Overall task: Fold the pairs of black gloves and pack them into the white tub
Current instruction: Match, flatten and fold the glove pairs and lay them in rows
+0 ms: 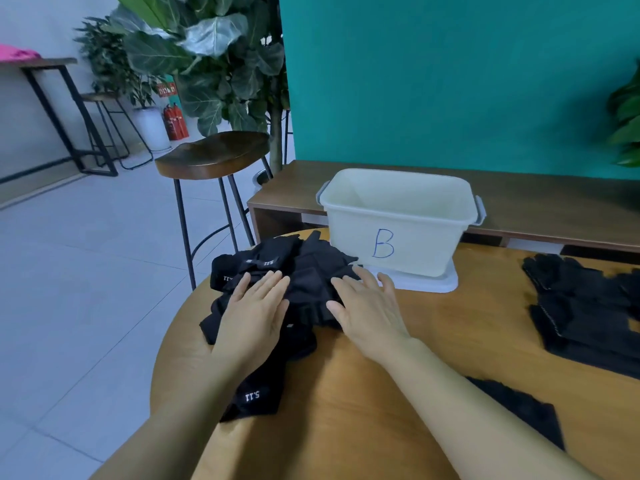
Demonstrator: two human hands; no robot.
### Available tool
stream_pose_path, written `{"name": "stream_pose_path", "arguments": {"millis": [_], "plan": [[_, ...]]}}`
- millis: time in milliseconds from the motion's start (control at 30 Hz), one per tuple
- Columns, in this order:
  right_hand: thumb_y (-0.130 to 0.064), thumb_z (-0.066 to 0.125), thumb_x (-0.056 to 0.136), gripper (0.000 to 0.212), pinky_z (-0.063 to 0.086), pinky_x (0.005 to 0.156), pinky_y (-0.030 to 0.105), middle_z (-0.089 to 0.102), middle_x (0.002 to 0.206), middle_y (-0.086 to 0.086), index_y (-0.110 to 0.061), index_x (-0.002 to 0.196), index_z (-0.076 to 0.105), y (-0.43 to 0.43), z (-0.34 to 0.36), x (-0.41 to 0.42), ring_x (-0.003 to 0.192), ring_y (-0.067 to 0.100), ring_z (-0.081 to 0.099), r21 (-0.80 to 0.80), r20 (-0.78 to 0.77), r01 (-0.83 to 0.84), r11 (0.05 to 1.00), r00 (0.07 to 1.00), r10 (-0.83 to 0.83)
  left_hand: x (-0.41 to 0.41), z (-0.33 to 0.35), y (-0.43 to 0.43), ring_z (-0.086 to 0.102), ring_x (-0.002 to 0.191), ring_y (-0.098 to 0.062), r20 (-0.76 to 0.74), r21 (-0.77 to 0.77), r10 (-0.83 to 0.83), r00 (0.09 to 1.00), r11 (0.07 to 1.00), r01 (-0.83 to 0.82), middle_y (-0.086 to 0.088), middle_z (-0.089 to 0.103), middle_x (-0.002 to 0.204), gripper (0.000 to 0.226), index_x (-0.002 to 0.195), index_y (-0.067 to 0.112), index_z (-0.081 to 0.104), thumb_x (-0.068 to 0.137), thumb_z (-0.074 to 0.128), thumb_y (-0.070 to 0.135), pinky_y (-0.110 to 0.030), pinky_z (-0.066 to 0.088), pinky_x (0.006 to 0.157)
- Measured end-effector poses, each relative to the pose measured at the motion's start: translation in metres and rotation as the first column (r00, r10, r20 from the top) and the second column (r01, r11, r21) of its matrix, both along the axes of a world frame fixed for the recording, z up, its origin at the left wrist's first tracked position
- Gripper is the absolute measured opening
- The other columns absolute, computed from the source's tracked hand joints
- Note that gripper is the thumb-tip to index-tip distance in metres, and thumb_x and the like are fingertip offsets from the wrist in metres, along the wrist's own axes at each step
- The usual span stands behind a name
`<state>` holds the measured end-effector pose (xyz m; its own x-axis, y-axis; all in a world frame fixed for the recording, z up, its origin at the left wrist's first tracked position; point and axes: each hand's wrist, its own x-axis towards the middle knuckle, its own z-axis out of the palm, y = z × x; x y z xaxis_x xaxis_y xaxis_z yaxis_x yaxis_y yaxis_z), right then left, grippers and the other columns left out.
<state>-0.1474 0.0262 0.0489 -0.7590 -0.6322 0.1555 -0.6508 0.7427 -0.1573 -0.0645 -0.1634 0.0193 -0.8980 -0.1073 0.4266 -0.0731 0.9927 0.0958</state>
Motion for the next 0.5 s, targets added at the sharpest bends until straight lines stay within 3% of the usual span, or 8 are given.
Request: {"name": "stream_pose_path", "arguments": {"millis": [233,367,500], "plan": [[-0.045,0.032,0.104,0.047,0.008,0.118,0.044,0.051,0.143,-0.006,-0.023,0.146,0.038,-0.044,-0.023,-0.026,0.149,0.018,0.014,-0.085,0.098,0.035,0.996,0.995,-0.026,-0.011,-0.022,-0.011,0.051,0.134,-0.019,0.043,0.002,-0.023,0.999,1.000,0.023,-0.004,0.059,0.140,0.053,0.136,0.011,0.060,0.103,0.027,0.037,-0.036,0.011,0.119],[-0.042,0.042,0.102,0.046,0.014,0.115,0.040,0.059,0.135,-0.002,-0.022,0.144,0.041,-0.053,-0.029,-0.027,0.145,0.020,0.023,-0.126,0.024,0.053,0.991,0.998,-0.050,-0.009,-0.031,-0.011,0.049,0.135,-0.017,0.068,-0.008,-0.036,0.997,0.999,0.036,-0.004,0.058,0.141,0.057,0.136,0.011,0.060,0.105,0.022,0.040,-0.037,0.010,0.120],[-0.027,0.052,0.099,0.043,0.023,0.109,0.035,0.062,0.125,-0.003,-0.024,0.142,0.046,-0.056,-0.025,-0.024,0.132,0.019,0.038,-0.208,-0.067,0.022,0.978,0.997,-0.037,-0.008,-0.031,-0.010,0.046,0.138,-0.016,0.077,-0.003,-0.039,0.996,0.999,0.039,-0.004,0.056,0.143,0.057,0.138,0.012,0.058,0.104,0.023,0.041,-0.037,0.005,0.121]]}}
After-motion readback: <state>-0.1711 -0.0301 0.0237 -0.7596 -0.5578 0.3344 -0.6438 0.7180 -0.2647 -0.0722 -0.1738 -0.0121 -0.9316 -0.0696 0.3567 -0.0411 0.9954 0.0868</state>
